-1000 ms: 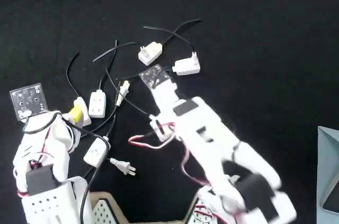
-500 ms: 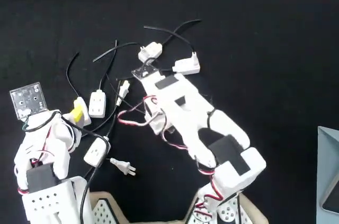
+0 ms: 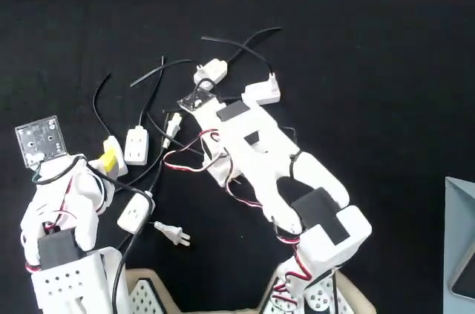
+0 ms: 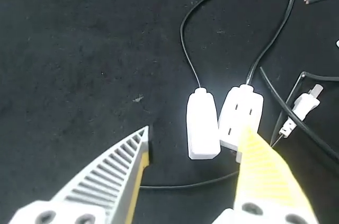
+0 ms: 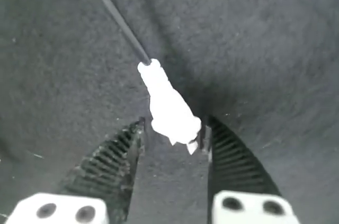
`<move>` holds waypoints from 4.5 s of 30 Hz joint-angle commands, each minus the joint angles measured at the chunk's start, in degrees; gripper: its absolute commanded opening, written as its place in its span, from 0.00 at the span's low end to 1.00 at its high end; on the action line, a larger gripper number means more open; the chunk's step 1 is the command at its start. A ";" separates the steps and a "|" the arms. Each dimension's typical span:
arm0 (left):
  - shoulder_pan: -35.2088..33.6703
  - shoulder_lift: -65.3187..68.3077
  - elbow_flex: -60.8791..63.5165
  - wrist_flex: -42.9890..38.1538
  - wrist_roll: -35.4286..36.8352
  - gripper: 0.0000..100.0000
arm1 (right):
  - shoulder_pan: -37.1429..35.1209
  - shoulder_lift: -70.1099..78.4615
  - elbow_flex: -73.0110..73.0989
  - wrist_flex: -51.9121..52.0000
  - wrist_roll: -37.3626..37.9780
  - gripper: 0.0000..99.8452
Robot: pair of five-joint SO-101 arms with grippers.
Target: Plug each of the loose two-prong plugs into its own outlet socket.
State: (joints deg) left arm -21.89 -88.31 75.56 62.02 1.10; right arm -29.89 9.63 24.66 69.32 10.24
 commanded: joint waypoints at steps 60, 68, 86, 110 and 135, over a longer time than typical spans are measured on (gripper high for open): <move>-0.48 -0.26 2.42 -4.40 0.09 0.27 | 2.99 -13.58 6.11 -7.12 9.05 0.12; -0.48 -0.26 2.42 -4.40 0.09 0.27 | 6.51 -6.99 5.76 -7.03 12.22 0.12; -0.48 -0.26 2.42 -4.40 0.09 0.27 | -1.85 -5.76 6.11 -7.03 7.03 0.12; -0.48 -0.26 2.51 -4.40 0.09 0.27 | -2.02 1.10 -0.31 -0.18 3.87 0.02; -0.48 -0.26 2.59 -4.40 0.09 0.27 | -7.47 -15.78 5.23 6.33 0.70 0.24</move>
State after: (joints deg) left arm -21.89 -88.31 78.37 58.86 1.10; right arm -33.76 -4.00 27.21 78.81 11.74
